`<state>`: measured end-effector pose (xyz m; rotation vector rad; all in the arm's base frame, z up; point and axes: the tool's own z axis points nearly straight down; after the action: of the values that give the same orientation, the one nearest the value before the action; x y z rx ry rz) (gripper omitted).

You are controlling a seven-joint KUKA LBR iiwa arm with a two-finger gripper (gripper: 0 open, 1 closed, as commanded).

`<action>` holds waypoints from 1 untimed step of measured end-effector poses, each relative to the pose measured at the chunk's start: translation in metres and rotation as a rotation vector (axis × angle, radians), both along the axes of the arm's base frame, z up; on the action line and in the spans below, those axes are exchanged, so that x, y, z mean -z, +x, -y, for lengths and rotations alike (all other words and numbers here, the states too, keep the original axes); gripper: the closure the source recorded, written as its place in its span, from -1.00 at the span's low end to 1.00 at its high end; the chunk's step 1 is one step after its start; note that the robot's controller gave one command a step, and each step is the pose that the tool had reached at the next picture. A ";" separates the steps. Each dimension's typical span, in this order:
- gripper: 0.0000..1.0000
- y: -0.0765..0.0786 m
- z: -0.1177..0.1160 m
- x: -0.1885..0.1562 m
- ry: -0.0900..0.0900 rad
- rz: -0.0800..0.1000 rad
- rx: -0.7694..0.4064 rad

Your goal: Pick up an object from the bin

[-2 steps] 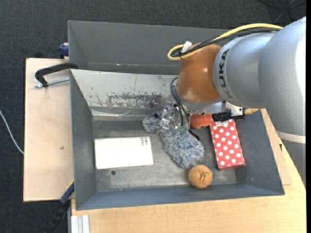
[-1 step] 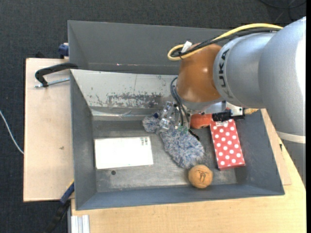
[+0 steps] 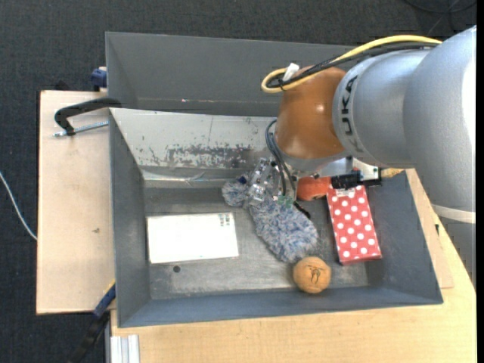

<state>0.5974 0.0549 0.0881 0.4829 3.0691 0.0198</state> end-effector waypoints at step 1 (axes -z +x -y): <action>1.00 -0.002 0.000 -0.016 -0.003 -0.017 -0.001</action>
Offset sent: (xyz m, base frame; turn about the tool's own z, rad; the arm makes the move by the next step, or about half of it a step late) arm -0.0001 0.0000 0.0945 -0.0003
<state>0.5951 0.0548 0.1040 0.4845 3.0853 0.0117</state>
